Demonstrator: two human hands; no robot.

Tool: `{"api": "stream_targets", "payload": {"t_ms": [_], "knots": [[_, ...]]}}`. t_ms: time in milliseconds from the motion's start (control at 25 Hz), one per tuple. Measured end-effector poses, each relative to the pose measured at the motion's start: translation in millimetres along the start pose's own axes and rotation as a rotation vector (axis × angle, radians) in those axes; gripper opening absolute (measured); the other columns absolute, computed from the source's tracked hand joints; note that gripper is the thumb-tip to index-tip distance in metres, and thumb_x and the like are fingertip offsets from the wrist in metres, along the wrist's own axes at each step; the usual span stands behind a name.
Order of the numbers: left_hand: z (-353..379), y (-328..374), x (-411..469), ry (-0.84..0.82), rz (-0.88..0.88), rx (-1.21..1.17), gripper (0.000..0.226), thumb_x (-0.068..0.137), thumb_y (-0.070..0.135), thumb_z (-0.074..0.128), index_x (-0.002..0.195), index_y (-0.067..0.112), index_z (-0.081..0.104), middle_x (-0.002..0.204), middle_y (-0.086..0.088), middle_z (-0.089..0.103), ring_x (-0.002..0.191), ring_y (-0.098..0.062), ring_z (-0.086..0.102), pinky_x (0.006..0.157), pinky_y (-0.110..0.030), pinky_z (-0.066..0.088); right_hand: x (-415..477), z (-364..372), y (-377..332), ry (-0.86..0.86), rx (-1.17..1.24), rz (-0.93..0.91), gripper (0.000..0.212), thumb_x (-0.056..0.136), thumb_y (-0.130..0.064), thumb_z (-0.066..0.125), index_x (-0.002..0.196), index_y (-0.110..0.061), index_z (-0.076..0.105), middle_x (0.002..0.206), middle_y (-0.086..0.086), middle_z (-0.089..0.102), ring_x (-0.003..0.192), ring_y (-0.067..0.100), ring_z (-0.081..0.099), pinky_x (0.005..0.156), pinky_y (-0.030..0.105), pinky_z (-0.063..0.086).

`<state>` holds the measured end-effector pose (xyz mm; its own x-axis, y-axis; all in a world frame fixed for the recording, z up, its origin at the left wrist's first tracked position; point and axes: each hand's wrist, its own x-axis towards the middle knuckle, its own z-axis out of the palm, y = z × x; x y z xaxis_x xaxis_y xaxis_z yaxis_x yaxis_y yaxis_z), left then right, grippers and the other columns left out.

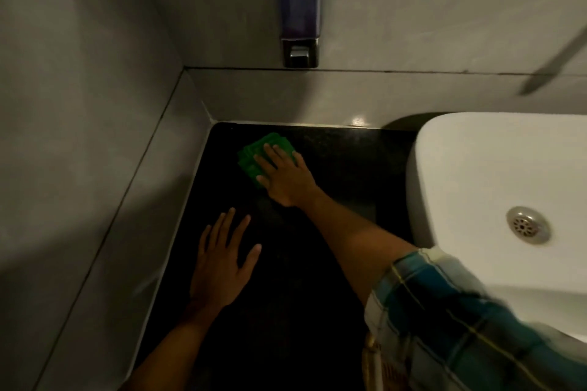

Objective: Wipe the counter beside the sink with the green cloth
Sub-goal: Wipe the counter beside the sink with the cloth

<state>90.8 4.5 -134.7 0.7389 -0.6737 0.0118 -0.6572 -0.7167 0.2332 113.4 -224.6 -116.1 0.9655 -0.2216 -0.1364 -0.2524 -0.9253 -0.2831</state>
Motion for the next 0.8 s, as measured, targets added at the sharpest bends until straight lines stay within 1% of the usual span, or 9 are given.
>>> {"api": "stream_targets", "payload": {"t_ms": [80,120,200,240,280,440,640,720,800], "knots": [[-2,3,0,-0.001,0.007,-0.014,0.064,0.090,0.062,0.026,0.146,0.030,0.030,0.160,-0.004,0.022,0.148,-0.019,0.012,0.119,-0.048,0.019,-17,-11,47,0.093,-0.043,0.179,0.058,0.099,-0.040,0.033,0.153,-0.023,0.021,0.164,0.009,0.008,0.151,0.025,0.008,0.117,0.054,0.012],[-4,3,0,-0.008,0.003,-0.033,0.065,0.090,0.063,0.026,0.146,0.030,0.030,0.160,-0.003,0.021,0.148,-0.019,0.011,0.119,-0.048,0.018,-28,-18,73,0.128,-0.033,0.332,0.058,0.099,-0.038,0.034,0.153,-0.019,0.019,0.164,0.012,0.006,0.151,0.028,0.006,0.117,0.055,0.011],[-7,4,-1,-0.027,-0.004,-0.053,0.067,0.090,0.064,0.024,0.147,0.030,0.027,0.161,-0.002,0.017,0.149,-0.019,0.008,0.120,-0.049,0.015,-54,-37,109,0.164,0.146,0.673,0.060,0.100,-0.035,0.033,0.154,-0.015,0.014,0.163,0.015,-0.002,0.151,0.030,-0.002,0.118,0.055,0.006],[-9,6,-1,-0.039,-0.009,-0.047,0.068,0.089,0.064,0.023,0.147,0.030,0.026,0.162,-0.002,0.016,0.149,-0.019,0.007,0.120,-0.049,0.013,-64,-44,113,0.158,0.224,0.784,0.061,0.100,-0.034,0.032,0.154,-0.014,0.011,0.163,0.016,-0.005,0.150,0.032,-0.005,0.119,0.055,0.005],[-10,7,-1,-0.051,-0.014,-0.041,0.068,0.089,0.065,0.022,0.148,0.030,0.025,0.162,-0.002,0.015,0.149,-0.019,0.006,0.121,-0.049,0.012,-71,-46,108,0.149,0.232,0.830,0.063,0.100,-0.033,0.033,0.154,-0.010,0.009,0.162,0.020,-0.006,0.149,0.036,-0.007,0.119,0.056,0.005],[-6,6,-3,-0.032,-0.008,-0.059,0.066,0.091,0.063,0.027,0.147,0.030,0.024,0.162,-0.003,0.015,0.149,-0.020,0.007,0.121,-0.046,0.007,-109,-39,49,-0.020,0.149,0.787,0.073,0.099,-0.037,0.037,0.150,0.006,0.007,0.155,0.039,0.001,0.144,0.054,0.002,0.112,0.063,0.019],[-1,2,-4,0.003,0.022,-0.044,0.060,0.094,0.058,0.036,0.146,0.029,0.028,0.160,-0.004,0.020,0.148,-0.022,0.012,0.119,-0.048,0.012,-168,-40,-16,-0.193,0.051,0.709,0.071,0.100,-0.043,0.032,0.149,0.006,0.017,0.154,0.038,0.015,0.141,0.054,0.019,0.101,0.061,0.040],[-11,6,-7,-0.003,0.013,-0.103,0.055,0.096,0.051,0.039,0.145,0.025,0.034,0.160,-0.007,0.022,0.148,-0.023,0.012,0.120,-0.050,0.014,-187,-36,-41,-0.280,0.108,0.650,0.069,0.100,-0.043,0.034,0.150,0.001,0.016,0.157,0.032,0.011,0.143,0.050,0.015,0.105,0.061,0.039],[-20,5,-25,0.068,-0.048,-0.215,0.048,0.099,0.041,0.038,0.142,0.020,0.040,0.158,-0.010,0.027,0.148,-0.025,0.014,0.119,-0.051,0.017,-205,-27,-61,-0.368,0.142,0.559,0.067,0.101,-0.044,0.032,0.152,-0.005,0.012,0.161,0.025,0.003,0.147,0.045,0.005,0.111,0.062,0.030]]}}
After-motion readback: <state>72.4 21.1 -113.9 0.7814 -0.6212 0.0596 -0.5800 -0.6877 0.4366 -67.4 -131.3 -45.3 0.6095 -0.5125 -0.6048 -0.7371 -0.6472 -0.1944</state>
